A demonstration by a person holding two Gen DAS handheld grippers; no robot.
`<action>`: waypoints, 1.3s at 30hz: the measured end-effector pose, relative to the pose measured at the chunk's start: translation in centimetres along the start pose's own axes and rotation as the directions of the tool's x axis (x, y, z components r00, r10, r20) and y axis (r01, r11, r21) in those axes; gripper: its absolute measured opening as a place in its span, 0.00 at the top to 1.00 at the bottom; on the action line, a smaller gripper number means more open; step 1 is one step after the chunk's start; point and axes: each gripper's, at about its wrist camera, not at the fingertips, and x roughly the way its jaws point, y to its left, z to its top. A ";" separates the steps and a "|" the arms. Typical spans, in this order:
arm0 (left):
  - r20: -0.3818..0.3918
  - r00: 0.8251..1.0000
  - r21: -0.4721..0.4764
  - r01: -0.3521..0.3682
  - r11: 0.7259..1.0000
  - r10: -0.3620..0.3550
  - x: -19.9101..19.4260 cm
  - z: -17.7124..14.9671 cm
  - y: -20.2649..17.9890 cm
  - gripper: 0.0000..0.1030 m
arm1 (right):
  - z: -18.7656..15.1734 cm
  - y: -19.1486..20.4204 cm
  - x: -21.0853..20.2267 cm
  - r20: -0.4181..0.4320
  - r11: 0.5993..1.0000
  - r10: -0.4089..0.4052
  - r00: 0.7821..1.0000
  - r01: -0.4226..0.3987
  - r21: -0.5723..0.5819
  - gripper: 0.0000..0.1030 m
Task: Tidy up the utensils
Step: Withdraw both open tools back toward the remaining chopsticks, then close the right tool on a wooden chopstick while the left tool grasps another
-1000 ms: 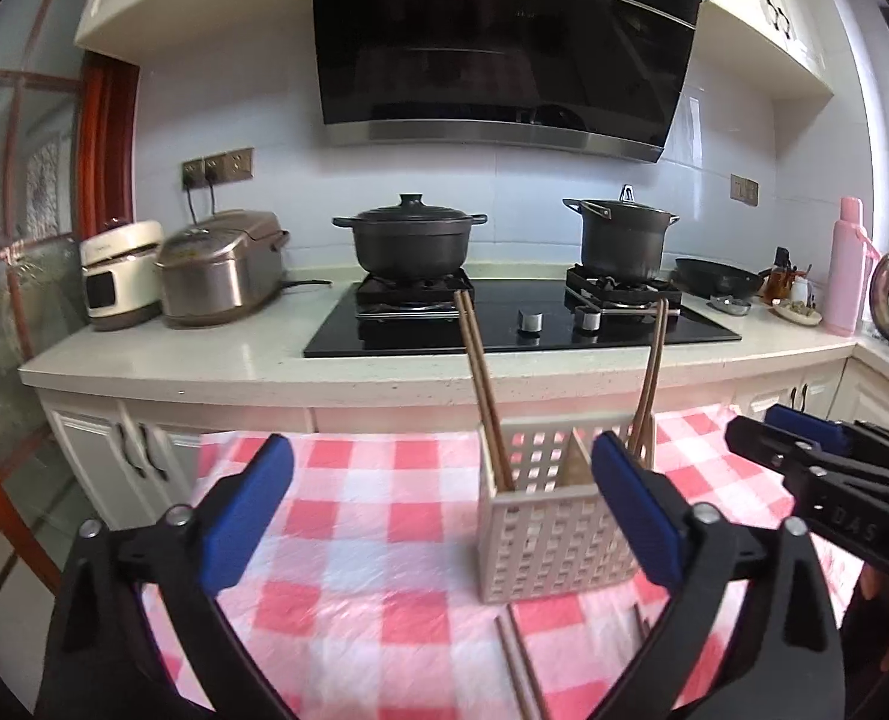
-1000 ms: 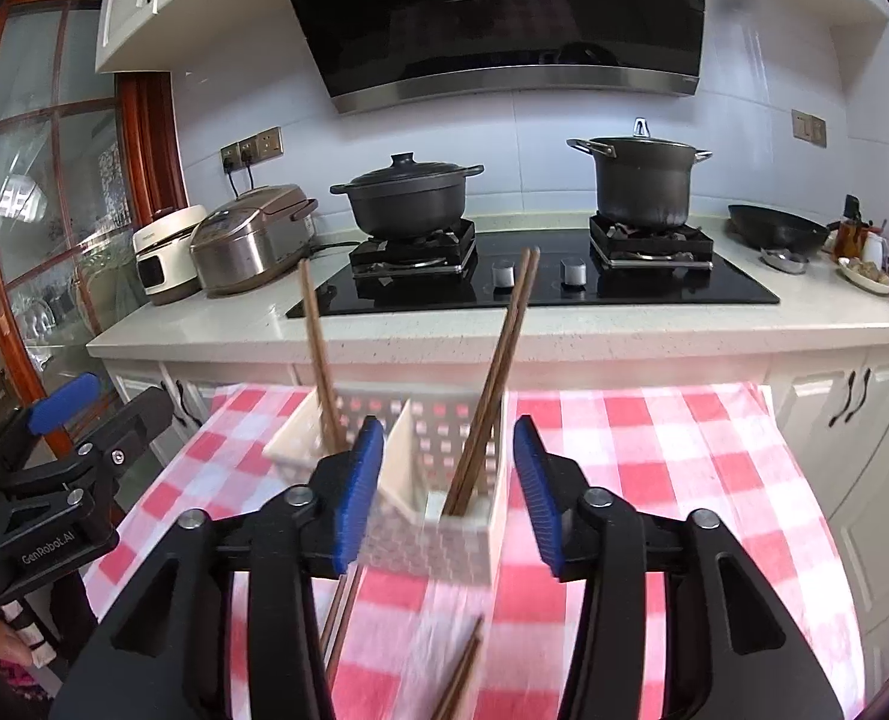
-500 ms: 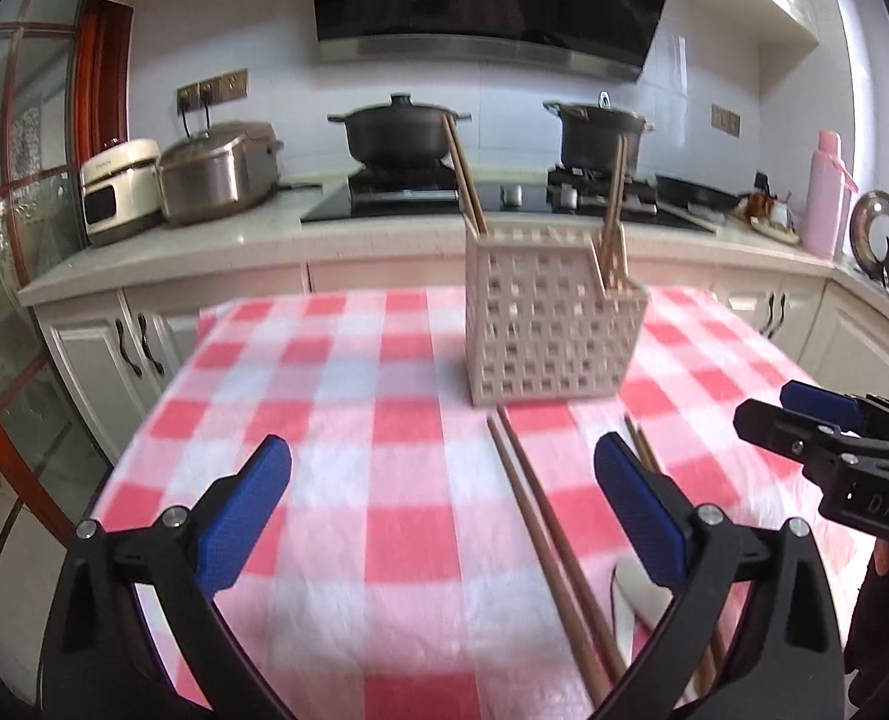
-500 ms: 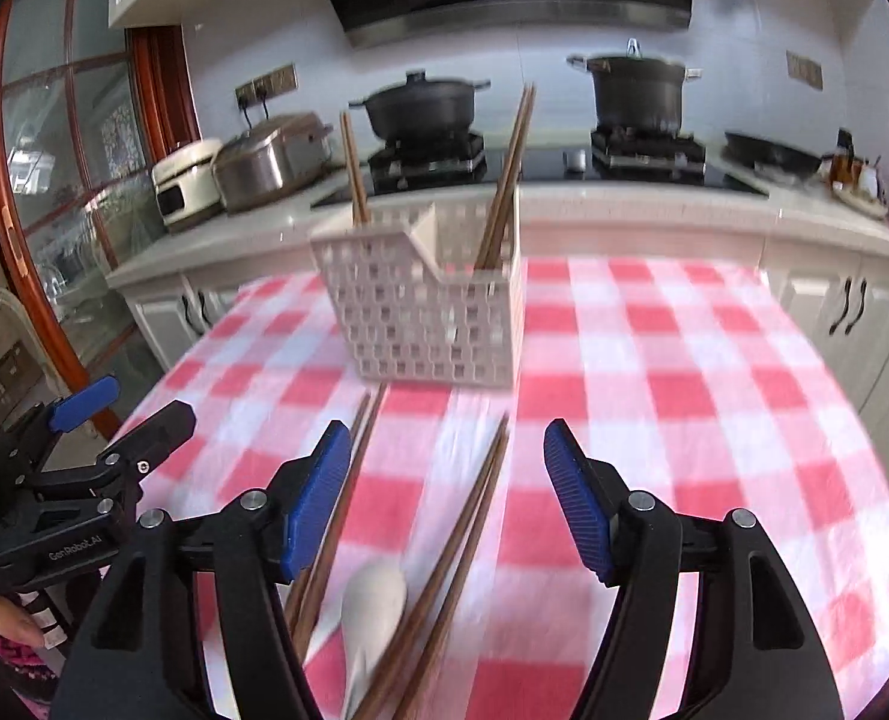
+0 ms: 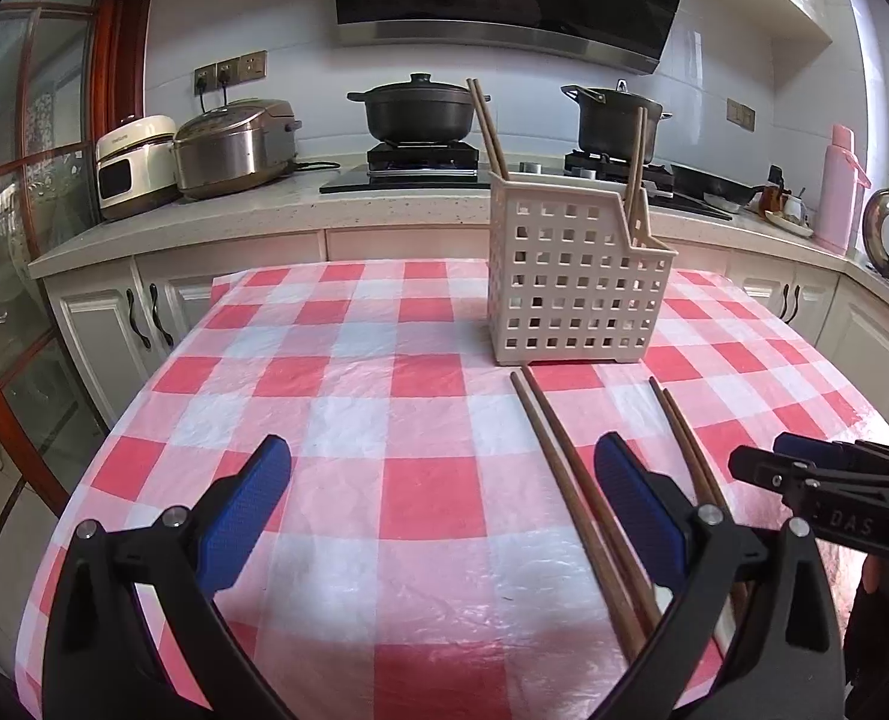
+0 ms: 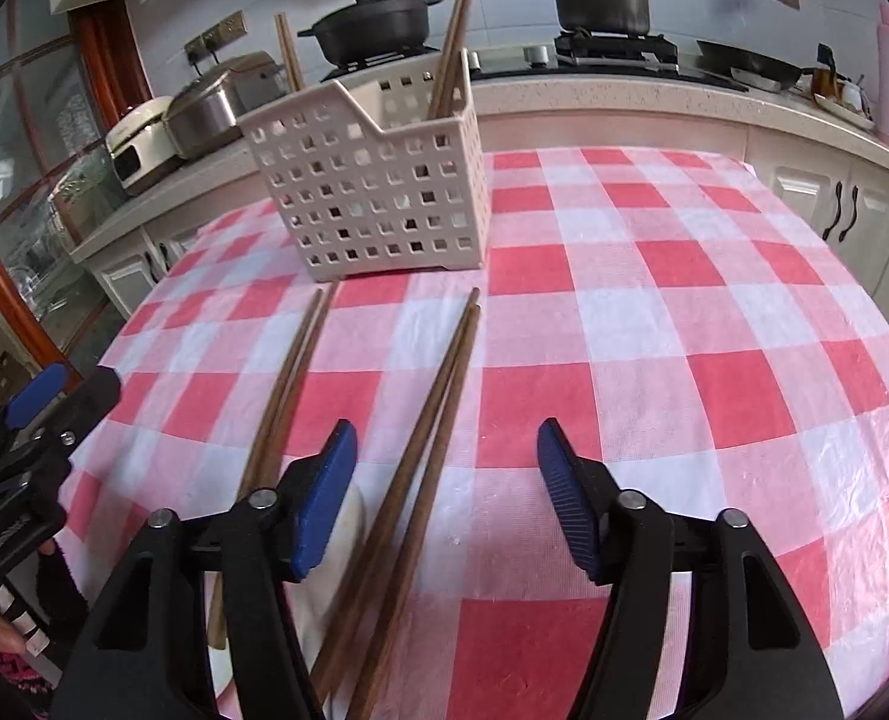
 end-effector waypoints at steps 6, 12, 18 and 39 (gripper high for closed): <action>-0.013 1.000 -0.016 0.006 1.000 -0.006 0.7 -0.4 0.8 0.05 | 0.2 -0.1 1.7 -0.040 0.999 -0.034 0.999 0.034 0.006 0.63; -0.017 1.000 -0.016 0.014 1.000 -0.014 1.3 -0.5 1.1 0.05 | 0.7 0.3 3.1 -0.076 0.998 -0.068 0.995 0.067 -0.009 0.73; -0.033 0.999 -0.031 0.028 0.999 -0.029 1.9 -0.7 1.6 0.05 | 1.3 1.1 4.3 -0.100 0.993 -0.113 0.989 0.109 -0.044 0.78; -0.114 0.993 0.001 0.028 1.000 -0.028 4.2 -0.1 -0.2 0.05 | 2.0 0.3 5.0 -0.082 0.989 -0.136 0.987 0.131 -0.061 0.93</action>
